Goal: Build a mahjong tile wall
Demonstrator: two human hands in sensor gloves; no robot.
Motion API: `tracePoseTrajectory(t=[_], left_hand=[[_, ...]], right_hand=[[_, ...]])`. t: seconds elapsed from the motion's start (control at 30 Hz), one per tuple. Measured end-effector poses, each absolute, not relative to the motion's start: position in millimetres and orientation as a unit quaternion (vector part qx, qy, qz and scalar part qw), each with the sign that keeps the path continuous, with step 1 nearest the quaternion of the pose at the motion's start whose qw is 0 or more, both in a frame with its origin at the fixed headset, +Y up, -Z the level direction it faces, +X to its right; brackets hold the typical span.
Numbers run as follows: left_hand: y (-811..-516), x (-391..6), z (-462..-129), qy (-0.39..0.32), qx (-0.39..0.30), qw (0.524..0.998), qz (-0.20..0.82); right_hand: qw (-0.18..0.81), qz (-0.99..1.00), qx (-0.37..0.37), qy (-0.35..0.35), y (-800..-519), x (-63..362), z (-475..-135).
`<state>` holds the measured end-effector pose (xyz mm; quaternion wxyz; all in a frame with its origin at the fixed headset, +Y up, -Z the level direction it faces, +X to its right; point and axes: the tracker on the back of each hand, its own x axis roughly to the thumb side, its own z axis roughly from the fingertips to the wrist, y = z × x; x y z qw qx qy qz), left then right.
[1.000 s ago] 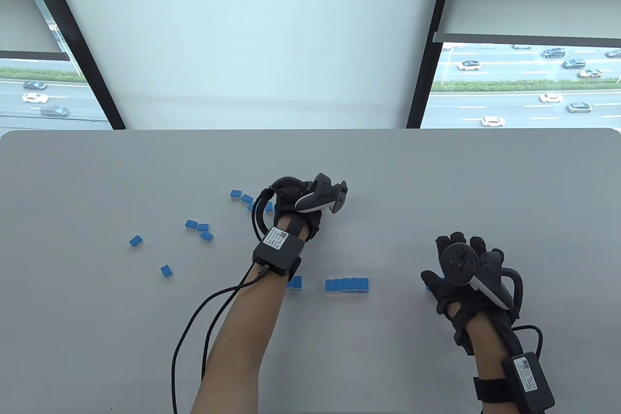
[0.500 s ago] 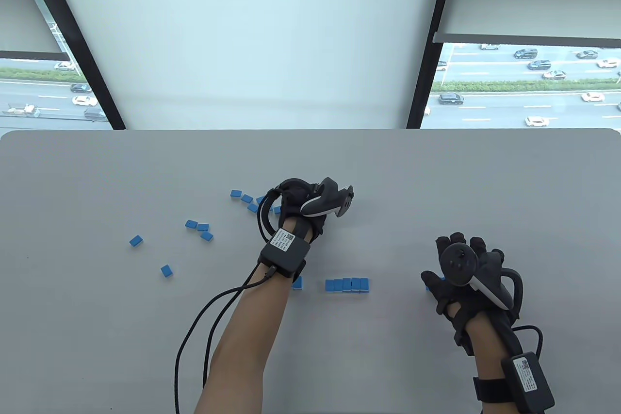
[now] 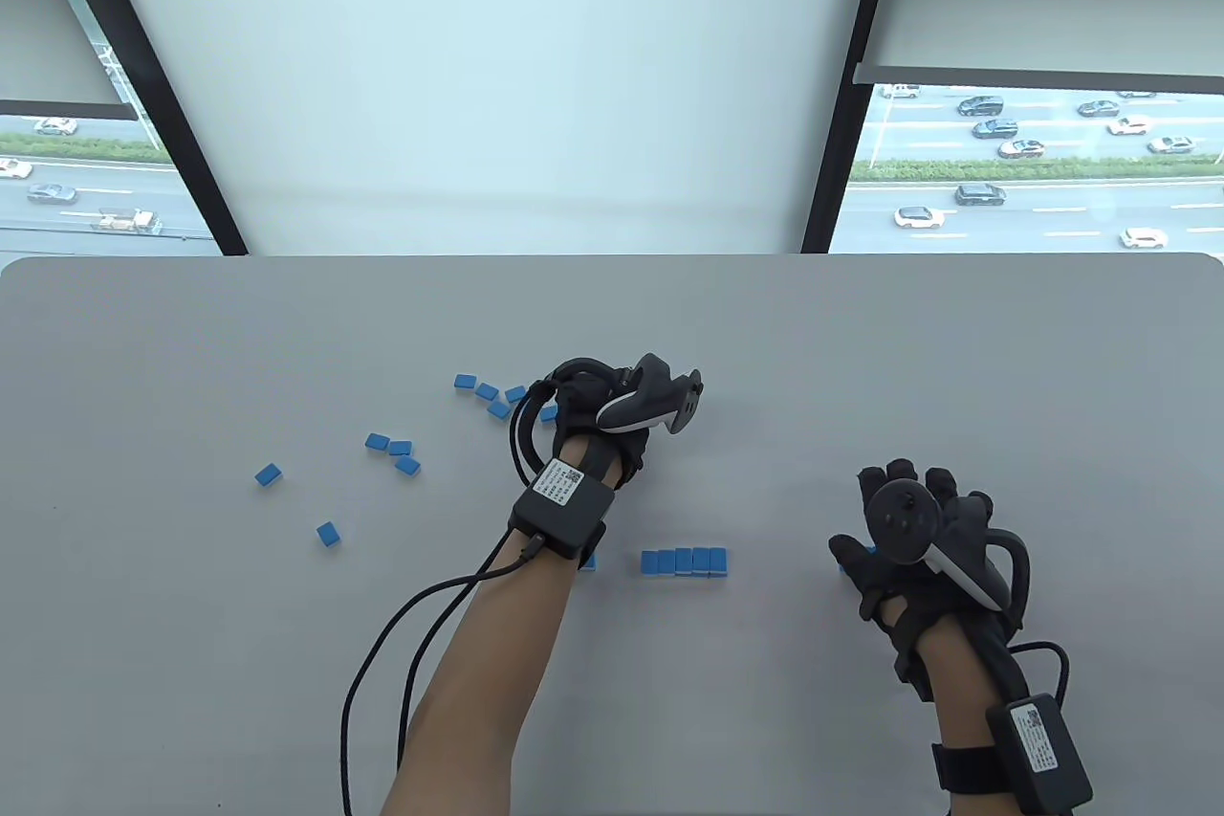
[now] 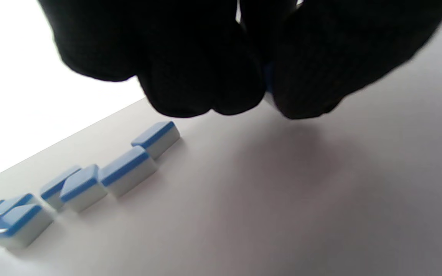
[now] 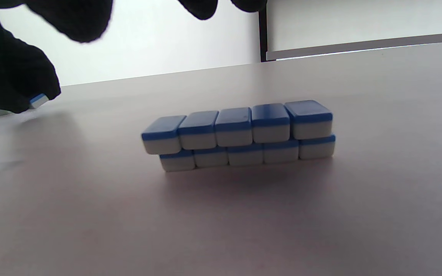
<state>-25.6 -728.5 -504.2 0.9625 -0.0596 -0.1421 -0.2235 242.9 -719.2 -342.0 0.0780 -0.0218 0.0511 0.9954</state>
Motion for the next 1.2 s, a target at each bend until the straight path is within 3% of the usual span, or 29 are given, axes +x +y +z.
tracePoseTrajectory(t=[0.37,0.6,0.77,1.03,1.2], left_hand=[[-654,-77,-443,-0.157,0.017,0.974,-0.164],[-631,-130,-397,-0.14,0.046,0.983,-0.113],[-636,-160,-366,-0.128,0.059,0.989,-0.051],[-674,-182,-335,-0.12,0.07,0.99,0.035],[-706,-179,-335,-0.132,0.02,0.991,0.033]], right_hand=[[0.092,0.994,-0.018,0.051,-720,244,-343],[0.096,0.994,-0.014,0.052,-720,243,-344],[0.094,0.994,-0.014,0.056,-721,242,-344],[0.091,0.994,-0.019,0.055,-721,243,-344],[0.092,0.994,-0.024,0.059,-723,244,-346]])
